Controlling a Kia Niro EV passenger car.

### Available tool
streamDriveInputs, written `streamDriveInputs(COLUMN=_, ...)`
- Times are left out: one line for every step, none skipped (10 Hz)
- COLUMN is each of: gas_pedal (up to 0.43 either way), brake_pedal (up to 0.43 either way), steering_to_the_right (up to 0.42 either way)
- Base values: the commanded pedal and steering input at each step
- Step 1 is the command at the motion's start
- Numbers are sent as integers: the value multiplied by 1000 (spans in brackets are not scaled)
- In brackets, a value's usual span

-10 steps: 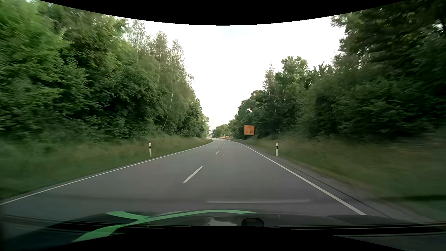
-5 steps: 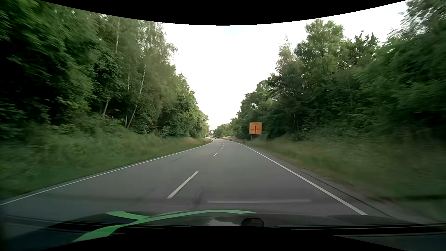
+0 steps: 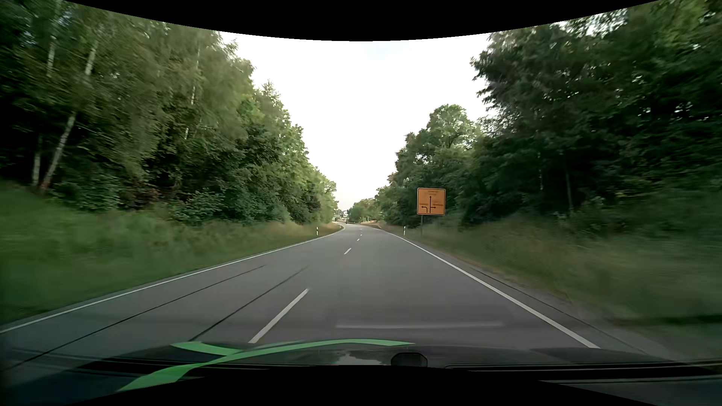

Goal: Follow the waypoints while adhering to traffic rules and regulations

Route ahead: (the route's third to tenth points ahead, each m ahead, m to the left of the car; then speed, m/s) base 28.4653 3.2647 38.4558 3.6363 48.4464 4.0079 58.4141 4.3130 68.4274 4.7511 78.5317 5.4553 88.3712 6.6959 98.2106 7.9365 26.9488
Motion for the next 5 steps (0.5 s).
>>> streamDriveInputs(gas_pedal=220, brake_pedal=0, steering_to_the_right=-6)
streamDriveInputs(gas_pedal=228, brake_pedal=0, steering_to_the_right=-6)
streamDriveInputs(gas_pedal=240, brake_pedal=0, steering_to_the_right=-6)
streamDriveInputs(gas_pedal=240, brake_pedal=0, steering_to_the_right=-6)
streamDriveInputs(gas_pedal=248, brake_pedal=0, steering_to_the_right=-6)
